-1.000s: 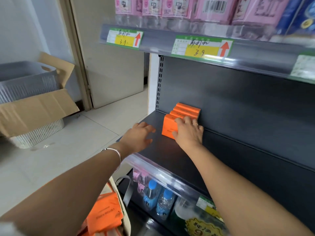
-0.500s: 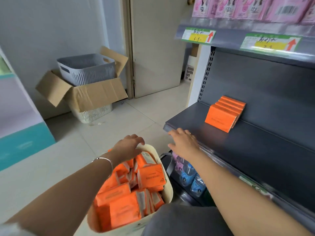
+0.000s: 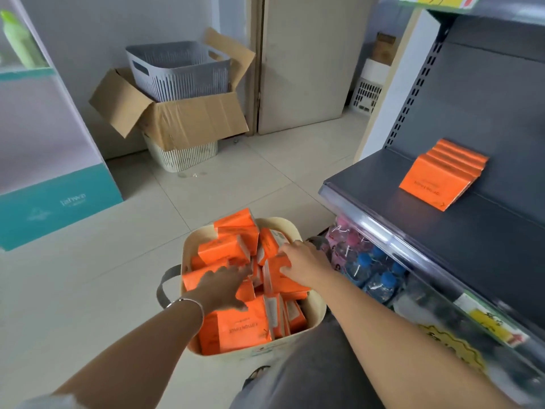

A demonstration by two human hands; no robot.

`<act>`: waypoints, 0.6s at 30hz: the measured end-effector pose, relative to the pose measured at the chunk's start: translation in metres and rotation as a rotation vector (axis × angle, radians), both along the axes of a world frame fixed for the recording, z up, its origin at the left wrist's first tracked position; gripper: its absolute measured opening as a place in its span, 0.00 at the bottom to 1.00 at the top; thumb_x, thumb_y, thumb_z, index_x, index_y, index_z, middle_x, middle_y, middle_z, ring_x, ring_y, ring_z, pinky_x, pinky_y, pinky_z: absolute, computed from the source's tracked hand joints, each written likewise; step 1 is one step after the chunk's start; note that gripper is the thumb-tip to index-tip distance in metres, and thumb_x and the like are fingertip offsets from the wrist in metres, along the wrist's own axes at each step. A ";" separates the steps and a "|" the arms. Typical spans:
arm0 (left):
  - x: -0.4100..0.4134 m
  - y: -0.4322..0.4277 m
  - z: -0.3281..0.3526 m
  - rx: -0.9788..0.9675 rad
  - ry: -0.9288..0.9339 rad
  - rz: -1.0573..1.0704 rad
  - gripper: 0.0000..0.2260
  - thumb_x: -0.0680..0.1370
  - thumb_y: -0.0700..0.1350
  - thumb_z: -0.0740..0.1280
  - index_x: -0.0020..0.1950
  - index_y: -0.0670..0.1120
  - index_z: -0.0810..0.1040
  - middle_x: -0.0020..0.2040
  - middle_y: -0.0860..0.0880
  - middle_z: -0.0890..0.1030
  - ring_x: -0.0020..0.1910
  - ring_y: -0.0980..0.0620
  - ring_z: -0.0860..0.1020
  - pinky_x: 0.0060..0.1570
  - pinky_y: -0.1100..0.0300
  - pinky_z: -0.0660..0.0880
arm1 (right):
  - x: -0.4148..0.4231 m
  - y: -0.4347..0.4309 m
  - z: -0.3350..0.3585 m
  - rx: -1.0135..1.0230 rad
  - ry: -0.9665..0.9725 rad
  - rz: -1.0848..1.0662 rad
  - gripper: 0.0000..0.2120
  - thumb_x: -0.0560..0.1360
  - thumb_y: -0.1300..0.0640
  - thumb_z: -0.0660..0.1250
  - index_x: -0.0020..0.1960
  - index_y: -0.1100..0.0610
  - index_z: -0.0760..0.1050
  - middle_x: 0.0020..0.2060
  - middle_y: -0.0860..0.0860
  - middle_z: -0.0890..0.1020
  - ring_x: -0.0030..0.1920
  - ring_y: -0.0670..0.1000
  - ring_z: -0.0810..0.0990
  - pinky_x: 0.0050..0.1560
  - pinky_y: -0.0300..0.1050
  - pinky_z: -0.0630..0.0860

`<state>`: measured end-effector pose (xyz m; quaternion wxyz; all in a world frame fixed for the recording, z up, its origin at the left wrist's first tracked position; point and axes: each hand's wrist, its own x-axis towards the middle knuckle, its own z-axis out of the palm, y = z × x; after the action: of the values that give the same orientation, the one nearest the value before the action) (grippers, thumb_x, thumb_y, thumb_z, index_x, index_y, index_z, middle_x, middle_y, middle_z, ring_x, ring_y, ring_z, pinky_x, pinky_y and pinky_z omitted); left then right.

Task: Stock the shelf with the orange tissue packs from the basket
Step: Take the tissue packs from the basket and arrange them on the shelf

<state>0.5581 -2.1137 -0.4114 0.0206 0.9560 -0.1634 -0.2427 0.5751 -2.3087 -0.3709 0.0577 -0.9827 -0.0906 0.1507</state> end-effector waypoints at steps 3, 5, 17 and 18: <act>-0.004 -0.002 -0.012 0.082 -0.014 -0.009 0.40 0.71 0.53 0.73 0.75 0.54 0.52 0.71 0.48 0.65 0.69 0.44 0.66 0.62 0.46 0.68 | 0.002 0.004 -0.009 -0.028 0.060 0.018 0.21 0.77 0.47 0.60 0.69 0.48 0.66 0.66 0.54 0.70 0.65 0.59 0.69 0.60 0.56 0.71; -0.003 -0.002 -0.020 0.078 -0.068 0.021 0.33 0.74 0.46 0.69 0.74 0.54 0.55 0.69 0.48 0.68 0.66 0.44 0.70 0.58 0.47 0.71 | 0.005 0.005 -0.012 -0.040 0.080 0.030 0.20 0.77 0.47 0.60 0.69 0.48 0.66 0.66 0.54 0.70 0.65 0.59 0.69 0.59 0.55 0.71; 0.029 0.035 0.000 -0.095 -0.038 0.231 0.19 0.71 0.45 0.66 0.60 0.47 0.67 0.52 0.47 0.78 0.53 0.43 0.78 0.41 0.55 0.73 | -0.004 0.058 -0.052 -0.142 0.438 0.200 0.28 0.72 0.46 0.70 0.67 0.56 0.69 0.63 0.54 0.74 0.62 0.58 0.74 0.60 0.57 0.73; 0.028 0.036 -0.001 -0.100 -0.037 0.229 0.18 0.71 0.46 0.67 0.59 0.48 0.67 0.52 0.47 0.78 0.53 0.44 0.78 0.41 0.55 0.73 | -0.007 0.061 -0.055 -0.166 0.449 0.213 0.28 0.71 0.47 0.71 0.67 0.56 0.68 0.63 0.54 0.73 0.61 0.58 0.73 0.60 0.57 0.73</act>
<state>0.5857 -2.0777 -0.4128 0.0931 0.9704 -0.0653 -0.2128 0.5677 -2.2480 -0.4261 -0.0207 -0.9109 -0.1660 0.3772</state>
